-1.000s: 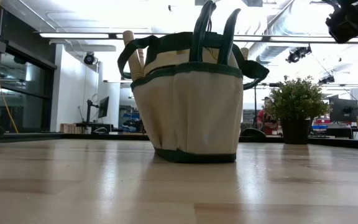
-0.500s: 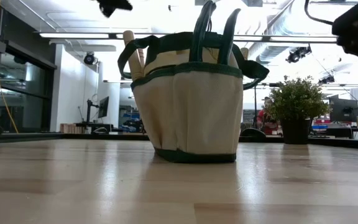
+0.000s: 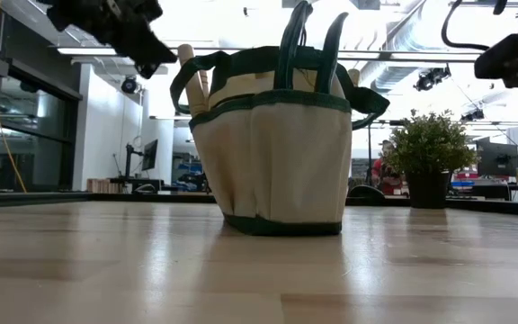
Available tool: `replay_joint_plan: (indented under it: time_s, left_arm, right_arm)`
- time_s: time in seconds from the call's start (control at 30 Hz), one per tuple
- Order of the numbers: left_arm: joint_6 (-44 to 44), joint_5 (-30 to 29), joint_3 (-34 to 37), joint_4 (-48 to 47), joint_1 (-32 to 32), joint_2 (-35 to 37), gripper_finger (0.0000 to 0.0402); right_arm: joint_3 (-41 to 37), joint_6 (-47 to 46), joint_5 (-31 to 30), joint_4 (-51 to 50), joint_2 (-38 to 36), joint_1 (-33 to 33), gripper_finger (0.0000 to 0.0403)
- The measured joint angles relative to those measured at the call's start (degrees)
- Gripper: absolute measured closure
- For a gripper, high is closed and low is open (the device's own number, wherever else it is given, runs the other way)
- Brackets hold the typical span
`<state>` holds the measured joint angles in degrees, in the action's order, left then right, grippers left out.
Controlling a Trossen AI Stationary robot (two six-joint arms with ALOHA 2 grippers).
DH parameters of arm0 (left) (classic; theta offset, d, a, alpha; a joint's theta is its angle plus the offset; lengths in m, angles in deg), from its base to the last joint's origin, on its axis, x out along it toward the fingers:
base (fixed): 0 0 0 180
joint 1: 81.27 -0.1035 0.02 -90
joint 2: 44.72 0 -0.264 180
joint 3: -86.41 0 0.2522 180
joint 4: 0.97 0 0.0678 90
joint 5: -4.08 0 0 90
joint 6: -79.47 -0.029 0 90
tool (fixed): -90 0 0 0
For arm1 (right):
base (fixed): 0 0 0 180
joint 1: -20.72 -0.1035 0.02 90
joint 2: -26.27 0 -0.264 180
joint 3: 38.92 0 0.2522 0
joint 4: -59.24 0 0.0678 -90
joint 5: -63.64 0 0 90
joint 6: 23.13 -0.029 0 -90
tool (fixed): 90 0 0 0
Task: Pick & Place Garden tools in Gardening bag
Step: Put the red gloves into the white gardening bag
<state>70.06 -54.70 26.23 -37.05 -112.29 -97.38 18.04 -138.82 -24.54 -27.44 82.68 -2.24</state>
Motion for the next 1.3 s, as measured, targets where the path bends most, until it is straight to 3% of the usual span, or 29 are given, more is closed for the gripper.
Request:
replay_joint_plan:
  time_s: [0.23, 0.53, 0.97, 1.13, 1.3]
  left_arm:
    - [-0.86, 11.70, 4.36, 5.92, -10.11, 0.00, 0.0401]
    - [-1.48, 19.34, 8.37, 6.36, -19.01, 0.00, 0.0401]
    - [-2.43, 21.58, 8.73, 6.42, -21.15, -0.01, 0.0401]
    - [-2.60, 19.46, 8.73, 6.42, -21.36, -0.03, 0.0401]
    - [-2.57, 23.44, 8.73, 6.50, -24.88, -0.06, 0.0401]
  right_arm:
    - [0.00, -0.06, -0.37, -1.35, 0.10, 1.40, 0.0206]
    - [-0.80, 0.18, -1.09, -2.75, 3.11, 5.03, 0.0206]
    - [-2.23, 0.02, -0.31, -3.47, 14.66, 6.24, 0.0206]
    - [-2.29, 0.40, 0.68, -3.35, 20.01, 6.20, 0.0206]
    - [-2.38, -1.17, 0.74, -2.93, 23.17, 6.20, 0.0206]
